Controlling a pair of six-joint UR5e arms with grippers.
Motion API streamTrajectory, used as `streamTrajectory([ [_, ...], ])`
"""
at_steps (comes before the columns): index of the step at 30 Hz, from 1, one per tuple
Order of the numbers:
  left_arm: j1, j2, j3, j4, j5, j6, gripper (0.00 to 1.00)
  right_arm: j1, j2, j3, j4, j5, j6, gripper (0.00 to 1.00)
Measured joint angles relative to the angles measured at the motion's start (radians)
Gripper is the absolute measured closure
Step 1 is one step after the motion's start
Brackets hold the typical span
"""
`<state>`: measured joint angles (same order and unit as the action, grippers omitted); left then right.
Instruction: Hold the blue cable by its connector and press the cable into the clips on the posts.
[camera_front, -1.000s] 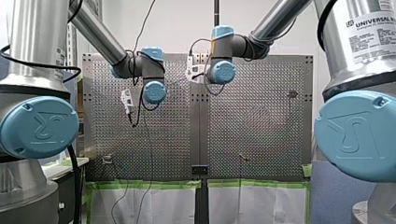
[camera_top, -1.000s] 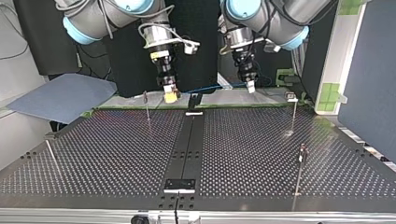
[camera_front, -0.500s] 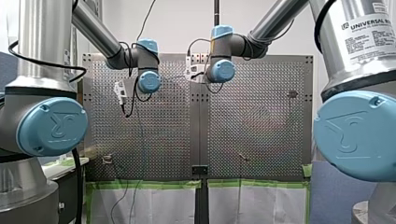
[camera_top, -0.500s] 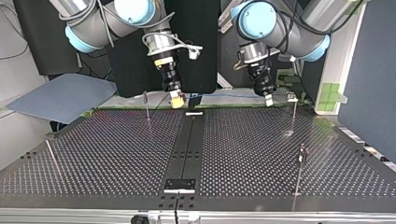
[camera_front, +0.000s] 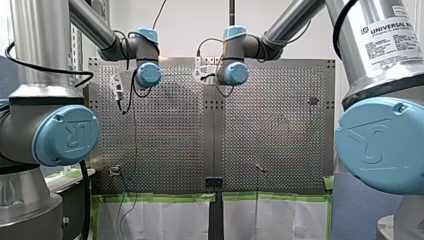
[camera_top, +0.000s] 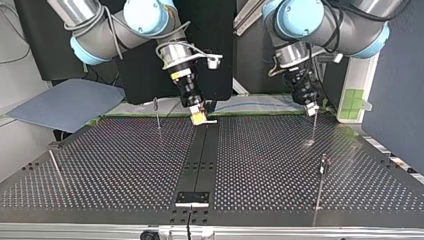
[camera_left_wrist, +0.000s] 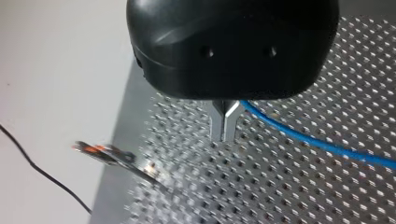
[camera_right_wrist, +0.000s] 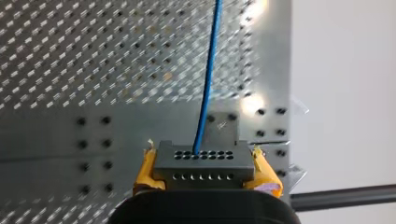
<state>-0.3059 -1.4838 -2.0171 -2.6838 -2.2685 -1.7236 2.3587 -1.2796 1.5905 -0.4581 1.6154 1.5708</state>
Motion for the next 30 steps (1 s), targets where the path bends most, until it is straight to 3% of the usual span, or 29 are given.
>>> streamTrajectory([
  [8, 0.007, 0.037, 0.0, -0.005, 0.059, -0.003, 1.0, 0.003, 0.002, -0.052, 0.015, -0.012, 0.002, 1.0],
  [17, 0.031, 0.038, 0.029, -0.024, 0.037, -0.003, 1.0, 0.014, 0.015, -0.082, 0.019, -0.014, 0.002, 1.0],
  [30, 0.045, 0.039, 0.087, -0.049, 0.042, -0.006, 1.0, 0.028, 0.036, -0.11, 0.015, -0.015, 0.003, 1.0],
])
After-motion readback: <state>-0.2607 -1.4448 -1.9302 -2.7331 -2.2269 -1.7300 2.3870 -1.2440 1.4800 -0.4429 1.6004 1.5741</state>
